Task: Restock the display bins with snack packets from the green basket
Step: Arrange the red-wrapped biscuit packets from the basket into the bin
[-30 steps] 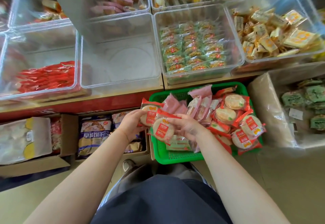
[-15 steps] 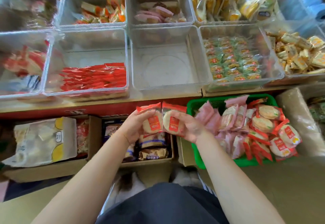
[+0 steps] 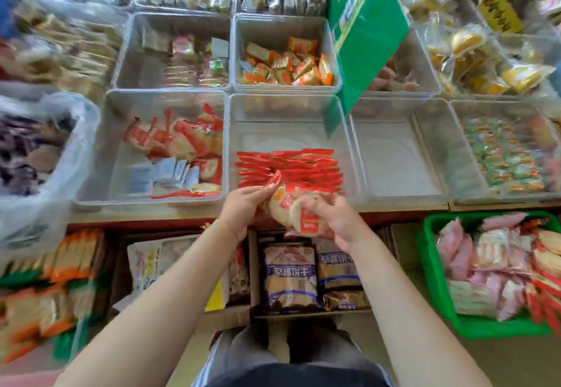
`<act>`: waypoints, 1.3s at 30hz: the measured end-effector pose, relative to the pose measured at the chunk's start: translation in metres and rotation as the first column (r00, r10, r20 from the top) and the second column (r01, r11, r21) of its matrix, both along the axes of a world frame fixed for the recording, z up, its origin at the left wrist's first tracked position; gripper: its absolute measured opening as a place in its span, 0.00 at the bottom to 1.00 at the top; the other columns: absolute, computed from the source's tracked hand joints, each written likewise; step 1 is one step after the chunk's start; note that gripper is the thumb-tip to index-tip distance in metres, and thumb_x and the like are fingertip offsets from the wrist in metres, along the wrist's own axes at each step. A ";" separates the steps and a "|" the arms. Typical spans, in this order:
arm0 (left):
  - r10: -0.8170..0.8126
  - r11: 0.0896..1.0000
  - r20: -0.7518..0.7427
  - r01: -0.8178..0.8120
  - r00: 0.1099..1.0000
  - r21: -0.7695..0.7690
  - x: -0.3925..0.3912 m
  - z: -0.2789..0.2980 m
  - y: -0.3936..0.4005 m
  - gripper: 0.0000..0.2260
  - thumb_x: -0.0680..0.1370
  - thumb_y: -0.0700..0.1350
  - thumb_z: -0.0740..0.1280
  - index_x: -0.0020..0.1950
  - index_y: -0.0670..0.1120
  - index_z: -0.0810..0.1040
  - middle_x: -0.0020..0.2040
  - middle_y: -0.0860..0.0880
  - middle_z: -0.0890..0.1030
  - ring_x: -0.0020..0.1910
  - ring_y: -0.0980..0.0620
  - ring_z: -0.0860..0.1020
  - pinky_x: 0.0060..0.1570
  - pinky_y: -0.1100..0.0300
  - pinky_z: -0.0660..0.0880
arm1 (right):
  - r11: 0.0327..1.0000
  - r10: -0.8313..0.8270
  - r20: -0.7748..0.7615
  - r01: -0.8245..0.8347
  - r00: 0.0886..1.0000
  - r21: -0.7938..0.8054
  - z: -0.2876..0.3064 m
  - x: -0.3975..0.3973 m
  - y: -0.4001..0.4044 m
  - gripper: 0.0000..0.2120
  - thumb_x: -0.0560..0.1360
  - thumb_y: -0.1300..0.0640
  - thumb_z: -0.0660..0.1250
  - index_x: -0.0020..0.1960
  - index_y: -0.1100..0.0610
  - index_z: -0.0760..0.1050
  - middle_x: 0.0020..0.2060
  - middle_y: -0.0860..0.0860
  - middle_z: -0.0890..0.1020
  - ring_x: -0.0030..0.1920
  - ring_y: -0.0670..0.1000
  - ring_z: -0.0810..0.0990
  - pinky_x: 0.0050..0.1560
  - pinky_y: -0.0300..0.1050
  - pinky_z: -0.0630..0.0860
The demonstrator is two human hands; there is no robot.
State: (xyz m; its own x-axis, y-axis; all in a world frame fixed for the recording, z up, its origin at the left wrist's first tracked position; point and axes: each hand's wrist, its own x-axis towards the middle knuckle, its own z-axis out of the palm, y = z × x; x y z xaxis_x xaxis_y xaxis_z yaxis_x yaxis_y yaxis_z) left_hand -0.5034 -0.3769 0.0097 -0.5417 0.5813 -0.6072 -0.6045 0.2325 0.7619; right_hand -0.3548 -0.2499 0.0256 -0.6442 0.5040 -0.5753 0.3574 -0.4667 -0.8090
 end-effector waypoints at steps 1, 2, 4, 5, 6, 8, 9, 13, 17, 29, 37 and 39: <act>-0.036 0.999 -0.003 0.036 0.999 -0.007 -0.009 -0.001 0.000 0.06 0.77 0.42 0.71 0.49 0.39 0.83 0.33 0.48 0.81 0.30 0.51 0.76 0.30 0.61 0.78 | 1.000 -0.020 -0.002 0.020 1.000 0.016 0.000 -0.006 0.003 0.23 0.70 0.56 0.76 0.62 0.63 0.77 0.53 0.57 0.85 0.53 0.57 0.84 0.55 0.55 0.81; -0.085 0.996 -0.006 0.085 0.996 0.000 -0.018 0.000 0.002 0.06 0.77 0.42 0.71 0.49 0.40 0.83 0.35 0.46 0.81 0.33 0.50 0.77 0.32 0.60 0.79 | 0.999 -0.031 -0.002 0.031 1.000 0.029 -0.001 -0.013 0.007 0.26 0.68 0.53 0.78 0.62 0.62 0.77 0.53 0.57 0.85 0.54 0.58 0.84 0.56 0.57 0.80; -0.248 0.969 -0.042 0.248 0.968 -0.007 -0.035 0.005 0.005 0.06 0.76 0.43 0.72 0.50 0.42 0.84 0.40 0.45 0.83 0.36 0.49 0.79 0.35 0.58 0.80 | 0.999 -0.008 0.021 0.007 1.000 0.046 -0.001 -0.026 0.013 0.31 0.64 0.48 0.81 0.61 0.60 0.77 0.54 0.57 0.85 0.55 0.58 0.84 0.58 0.58 0.79; -0.319 0.948 -0.079 0.317 0.944 -0.035 -0.043 0.007 0.008 0.07 0.75 0.44 0.73 0.50 0.42 0.84 0.41 0.46 0.83 0.37 0.50 0.80 0.37 0.58 0.79 | 0.999 0.002 0.026 -0.003 1.000 0.052 -0.001 -0.033 0.017 0.30 0.64 0.47 0.81 0.60 0.59 0.77 0.53 0.56 0.85 0.55 0.57 0.84 0.58 0.56 0.80; -0.356 0.934 -0.130 0.350 0.925 -0.069 -0.050 0.011 0.013 0.07 0.75 0.43 0.74 0.50 0.41 0.84 0.40 0.46 0.83 0.37 0.51 0.80 0.37 0.58 0.79 | 0.998 -0.015 0.028 0.014 0.999 0.057 0.000 -0.039 0.021 0.26 0.66 0.49 0.80 0.58 0.57 0.77 0.53 0.55 0.85 0.54 0.55 0.84 0.56 0.54 0.80; -0.334 0.942 -0.297 0.307 0.894 -0.136 -0.068 0.014 0.026 0.08 0.74 0.42 0.75 0.51 0.41 0.84 0.39 0.48 0.84 0.36 0.52 0.81 0.36 0.58 0.79 | 0.991 -0.115 0.013 0.113 0.993 0.076 0.002 -0.053 0.035 0.17 0.69 0.53 0.78 0.55 0.55 0.77 0.50 0.53 0.85 0.52 0.54 0.84 0.50 0.51 0.81; -0.281 0.958 -0.415 0.231 0.865 -0.168 -0.077 0.014 0.033 0.08 0.73 0.43 0.75 0.51 0.42 0.84 0.40 0.49 0.84 0.37 0.52 0.81 0.37 0.58 0.80 | 0.982 -0.162 0.008 0.160 0.987 0.095 0.002 -0.059 0.044 0.16 0.70 0.53 0.78 0.54 0.55 0.78 0.49 0.53 0.85 0.51 0.54 0.84 0.48 0.50 0.81; -0.238 0.967 -0.885 0.016 0.399 -0.253 -0.113 -0.001 0.060 0.10 0.75 0.47 0.73 0.55 0.46 0.85 0.45 0.51 0.84 0.44 0.51 0.81 0.45 0.58 0.76 | 0.963 -0.236 -0.003 0.234 0.972 0.135 -0.003 -0.077 0.075 0.17 0.69 0.50 0.78 0.55 0.54 0.81 0.48 0.52 0.86 0.51 0.54 0.85 0.54 0.55 0.81; -0.452 0.892 -0.890 0.047 0.067 -0.449 -0.143 -0.045 0.081 0.09 0.76 0.37 0.67 0.54 0.44 0.84 0.46 0.42 0.84 0.44 0.39 0.82 0.43 0.49 0.79 | 0.957 -0.233 0.013 0.227 0.972 0.178 -0.012 -0.085 0.086 0.19 0.69 0.48 0.78 0.57 0.53 0.80 0.50 0.51 0.86 0.53 0.53 0.84 0.57 0.53 0.80; -0.868 0.454 -0.443 0.001 -0.225 -0.891 -0.150 -0.055 0.096 0.19 0.76 0.45 0.58 0.65 0.51 0.77 0.62 0.46 0.80 0.71 0.44 0.70 0.76 0.40 0.38 | 0.821 -0.079 0.103 0.006 0.992 0.571 -0.035 -0.155 0.114 0.11 0.76 0.58 0.71 0.59 0.52 0.79 0.52 0.48 0.83 0.53 0.48 0.81 0.51 0.43 0.80; -0.584 0.778 -0.761 -0.072 0.282 -0.624 -0.143 -0.062 0.071 0.31 0.78 0.42 0.59 0.80 0.43 0.53 0.81 0.44 0.49 0.80 0.45 0.49 0.77 0.47 0.51 | 0.671 0.249 0.369 -0.434 0.895 0.601 -0.078 -0.227 0.101 0.09 0.76 0.62 0.67 0.51 0.49 0.75 0.43 0.46 0.81 0.44 0.51 0.79 0.45 0.44 0.76; -0.548 0.801 -0.781 -0.080 0.300 -0.593 -0.144 -0.064 0.072 0.29 0.79 0.41 0.60 0.80 0.43 0.56 0.81 0.45 0.52 0.80 0.45 0.52 0.76 0.47 0.54 | 0.580 0.360 0.492 -0.603 0.793 0.547 -0.087 -0.234 0.101 0.11 0.74 0.61 0.68 0.51 0.47 0.76 0.44 0.48 0.81 0.45 0.53 0.80 0.48 0.47 0.78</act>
State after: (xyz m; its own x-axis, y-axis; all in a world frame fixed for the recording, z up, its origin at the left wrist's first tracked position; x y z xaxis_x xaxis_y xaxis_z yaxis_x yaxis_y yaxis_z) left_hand -0.6472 -0.3050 -0.0546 -0.7860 0.6169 -0.0405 0.5247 0.7003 0.4840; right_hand -0.5888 -0.1489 -0.0618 -0.7639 0.4804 -0.4309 0.6362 0.4488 -0.6276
